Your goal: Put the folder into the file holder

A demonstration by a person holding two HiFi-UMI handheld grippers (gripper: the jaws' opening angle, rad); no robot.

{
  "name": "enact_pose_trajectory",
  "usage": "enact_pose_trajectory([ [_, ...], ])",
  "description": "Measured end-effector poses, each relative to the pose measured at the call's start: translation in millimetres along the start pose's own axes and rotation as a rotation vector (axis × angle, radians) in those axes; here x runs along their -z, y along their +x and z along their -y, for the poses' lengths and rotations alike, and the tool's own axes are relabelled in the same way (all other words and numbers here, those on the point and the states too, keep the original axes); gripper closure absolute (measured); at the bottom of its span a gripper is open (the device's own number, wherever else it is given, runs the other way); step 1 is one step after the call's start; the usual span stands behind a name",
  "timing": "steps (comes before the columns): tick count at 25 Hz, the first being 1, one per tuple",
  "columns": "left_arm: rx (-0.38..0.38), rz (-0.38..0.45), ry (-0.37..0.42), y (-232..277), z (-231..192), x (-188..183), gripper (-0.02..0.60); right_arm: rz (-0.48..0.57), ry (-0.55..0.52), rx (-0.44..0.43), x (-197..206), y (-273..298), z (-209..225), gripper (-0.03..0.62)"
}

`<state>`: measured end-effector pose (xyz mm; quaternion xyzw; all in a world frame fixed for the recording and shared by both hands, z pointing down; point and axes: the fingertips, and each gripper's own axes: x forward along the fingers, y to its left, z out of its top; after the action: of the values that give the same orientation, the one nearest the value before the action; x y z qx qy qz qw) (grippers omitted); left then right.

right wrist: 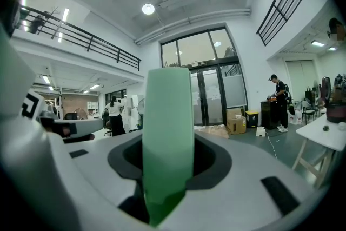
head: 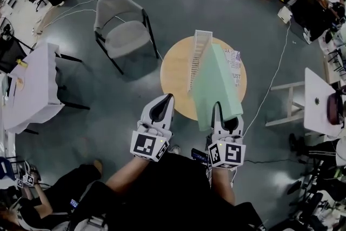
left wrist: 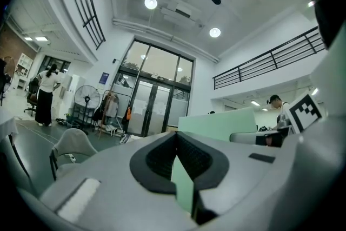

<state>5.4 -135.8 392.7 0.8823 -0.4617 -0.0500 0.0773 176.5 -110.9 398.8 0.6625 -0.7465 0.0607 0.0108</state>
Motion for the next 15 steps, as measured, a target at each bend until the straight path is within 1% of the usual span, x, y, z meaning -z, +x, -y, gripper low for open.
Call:
enact_pose_trajectory([
  [3,0.009,-0.010,0.003,13,-11,4,0.575,0.008,0.000,0.017,0,18,1,0.445],
  [15,0.031,-0.031,-0.024,52,-43,9,0.575,0.026,-0.006,0.083,-1,74,12,0.445],
])
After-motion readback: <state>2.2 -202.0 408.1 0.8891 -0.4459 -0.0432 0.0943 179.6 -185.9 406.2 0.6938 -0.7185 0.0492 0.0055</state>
